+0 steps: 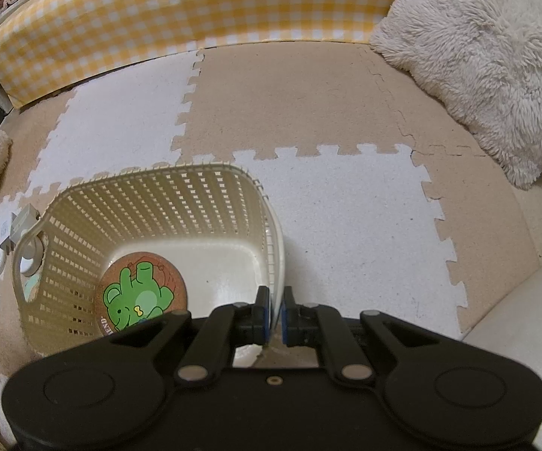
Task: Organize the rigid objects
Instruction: 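Carry the capsule case with the left tool into the basket and release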
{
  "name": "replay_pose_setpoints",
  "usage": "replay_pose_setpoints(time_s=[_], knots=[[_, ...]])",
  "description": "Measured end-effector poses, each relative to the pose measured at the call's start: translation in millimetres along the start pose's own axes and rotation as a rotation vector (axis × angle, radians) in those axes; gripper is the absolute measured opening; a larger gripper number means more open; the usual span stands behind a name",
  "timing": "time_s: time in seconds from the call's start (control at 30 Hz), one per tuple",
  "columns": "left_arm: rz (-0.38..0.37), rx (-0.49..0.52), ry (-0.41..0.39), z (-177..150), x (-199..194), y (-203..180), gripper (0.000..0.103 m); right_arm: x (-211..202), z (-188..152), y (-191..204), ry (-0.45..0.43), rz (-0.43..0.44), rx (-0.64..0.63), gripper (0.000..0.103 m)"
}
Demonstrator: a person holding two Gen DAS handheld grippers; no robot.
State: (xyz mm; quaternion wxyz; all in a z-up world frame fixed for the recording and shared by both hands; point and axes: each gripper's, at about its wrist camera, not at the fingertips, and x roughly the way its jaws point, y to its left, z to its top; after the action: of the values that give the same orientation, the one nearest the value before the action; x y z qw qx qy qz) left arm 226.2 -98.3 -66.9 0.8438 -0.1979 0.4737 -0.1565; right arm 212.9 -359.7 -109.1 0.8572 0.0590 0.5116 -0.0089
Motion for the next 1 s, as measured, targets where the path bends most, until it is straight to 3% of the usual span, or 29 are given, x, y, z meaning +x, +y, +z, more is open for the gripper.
replay_pose_setpoints(time_s=[0.3,0.47,1.0], knots=[[0.002,0.038,0.039,-6.1,21.8,-24.1,0.073,-0.2,0.2,-0.2,-0.001,0.002,0.002,0.006],[0.054,0.049,0.060,-8.8,29.4,-22.1,0.073,-0.3,0.5,-0.5,-0.001,0.001,0.001,0.006],[0.057,0.065,0.095,-13.4,37.9,-21.0,0.074,-1.1,0.6,1.1,0.001,-0.002,-0.002,0.006]])
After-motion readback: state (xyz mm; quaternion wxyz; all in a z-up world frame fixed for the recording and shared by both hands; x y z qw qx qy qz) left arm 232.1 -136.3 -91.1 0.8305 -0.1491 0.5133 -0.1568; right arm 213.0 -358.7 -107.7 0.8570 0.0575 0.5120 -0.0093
